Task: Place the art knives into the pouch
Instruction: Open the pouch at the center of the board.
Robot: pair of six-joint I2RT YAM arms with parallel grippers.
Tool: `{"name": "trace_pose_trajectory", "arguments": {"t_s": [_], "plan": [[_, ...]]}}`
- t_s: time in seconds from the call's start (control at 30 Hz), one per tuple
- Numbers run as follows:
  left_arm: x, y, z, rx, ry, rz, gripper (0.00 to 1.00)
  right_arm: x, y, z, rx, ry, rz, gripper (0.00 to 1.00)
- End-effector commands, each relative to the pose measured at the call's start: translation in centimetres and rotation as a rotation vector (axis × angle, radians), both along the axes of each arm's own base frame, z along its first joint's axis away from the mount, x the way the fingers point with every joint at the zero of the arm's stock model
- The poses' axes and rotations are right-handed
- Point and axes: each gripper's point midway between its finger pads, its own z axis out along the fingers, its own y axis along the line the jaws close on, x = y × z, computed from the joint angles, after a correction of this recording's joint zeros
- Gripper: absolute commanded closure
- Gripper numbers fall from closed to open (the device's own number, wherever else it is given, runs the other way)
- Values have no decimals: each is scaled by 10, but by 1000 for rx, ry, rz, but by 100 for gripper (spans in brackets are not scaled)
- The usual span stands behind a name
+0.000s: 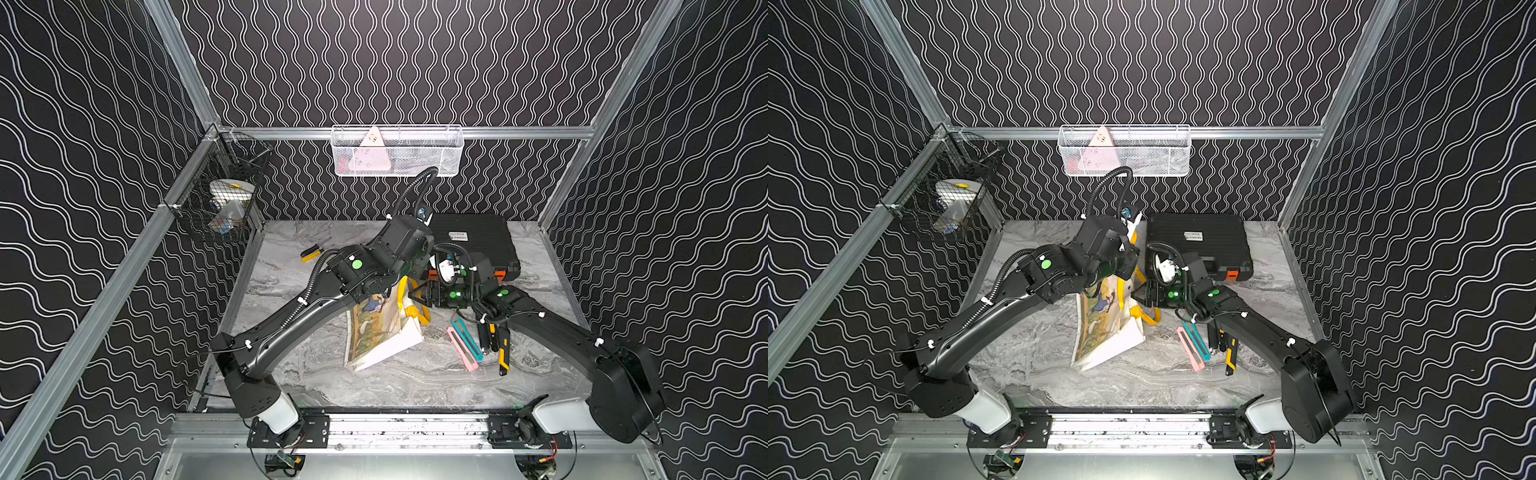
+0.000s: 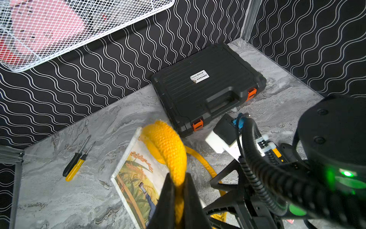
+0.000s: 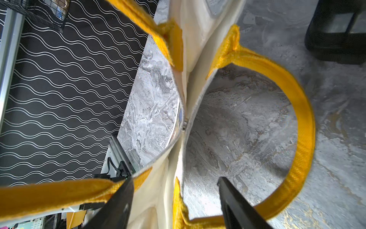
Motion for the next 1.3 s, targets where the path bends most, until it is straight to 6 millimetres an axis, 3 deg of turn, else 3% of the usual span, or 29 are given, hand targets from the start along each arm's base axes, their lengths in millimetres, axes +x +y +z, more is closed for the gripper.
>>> {"name": "trace_pose_trajectory", "arguments": {"t_s": [0.0,0.33,0.63,0.8,0.87,0.97,1.0,1.03,1.13,1.27], "plan": [[3,4,14,-8,-42,14,100,0,-1,-8,-21,4,3,32],[-1,5,26,-35,-58,0,100,3,7,-26,-7,41,19,32],[-1,1,21,-53,-50,-10,100,-1,28,-36,-2,55,66,32],[-2,-12,24,-101,-36,-51,100,2,45,-41,61,75,79,32],[-3,-15,26,-116,-28,-62,100,4,50,-48,70,90,72,42],[-4,-11,37,-152,-37,-50,100,9,50,-62,42,111,46,82],[-4,-5,42,-182,-30,-43,100,10,48,-66,22,111,38,96],[-2,5,45,-212,-26,-24,100,11,46,-67,6,106,32,100],[3,50,54,-335,-18,76,100,10,38,-64,-27,70,20,100],[-7,149,68,-410,-114,330,100,15,19,-61,-121,46,-33,100]]}}
